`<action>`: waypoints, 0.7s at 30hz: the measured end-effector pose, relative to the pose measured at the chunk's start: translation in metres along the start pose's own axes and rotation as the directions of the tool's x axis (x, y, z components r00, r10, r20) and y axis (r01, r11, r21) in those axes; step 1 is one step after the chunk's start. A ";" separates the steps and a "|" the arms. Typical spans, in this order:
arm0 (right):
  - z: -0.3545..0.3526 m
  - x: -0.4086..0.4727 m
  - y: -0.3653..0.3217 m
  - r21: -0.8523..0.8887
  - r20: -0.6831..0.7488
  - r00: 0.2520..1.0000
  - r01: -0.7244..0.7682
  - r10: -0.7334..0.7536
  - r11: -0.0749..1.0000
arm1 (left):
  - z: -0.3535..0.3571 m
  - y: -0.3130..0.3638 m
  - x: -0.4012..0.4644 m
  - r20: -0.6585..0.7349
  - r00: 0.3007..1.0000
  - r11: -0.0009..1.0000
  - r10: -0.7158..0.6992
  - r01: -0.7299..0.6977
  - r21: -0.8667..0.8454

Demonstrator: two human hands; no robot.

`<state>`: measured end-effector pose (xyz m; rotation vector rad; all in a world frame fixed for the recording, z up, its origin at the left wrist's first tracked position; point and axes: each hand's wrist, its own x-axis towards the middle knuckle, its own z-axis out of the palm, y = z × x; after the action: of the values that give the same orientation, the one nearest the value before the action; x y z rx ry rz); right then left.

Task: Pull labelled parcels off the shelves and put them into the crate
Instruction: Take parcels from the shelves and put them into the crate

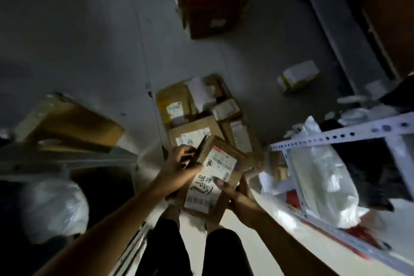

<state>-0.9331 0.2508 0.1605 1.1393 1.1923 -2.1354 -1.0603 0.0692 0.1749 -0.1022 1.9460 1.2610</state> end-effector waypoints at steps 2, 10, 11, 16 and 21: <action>-0.017 0.031 0.035 0.121 -0.081 0.994 -0.058 0.068 0.991 | 0.016 -0.043 0.023 0.052 0.996 0.991 -0.072 0.066 0.113; -0.048 0.138 0.136 0.317 -0.289 0.948 -0.036 0.133 0.948 | 0.056 -0.191 0.089 0.084 0.829 0.833 -0.554 0.552 0.043; -0.049 0.144 0.146 0.344 -0.302 0.943 -0.030 0.141 0.938 | 0.060 -0.200 0.096 0.076 0.838 0.841 -0.541 0.540 0.031; -0.055 0.169 0.166 0.390 -0.336 0.928 -0.017 0.160 0.921 | 0.068 -0.211 0.113 -0.054 0.901 0.889 -0.429 0.432 0.150; -0.069 0.172 0.160 0.302 -0.301 0.937 -0.083 0.178 0.950 | 0.081 -0.210 0.104 -0.083 0.941 0.924 -0.328 0.337 0.178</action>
<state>-0.8878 0.2271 -0.0792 1.7043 0.9194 -2.1172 -0.9883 0.0637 -0.0624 -0.3567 1.9809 0.8539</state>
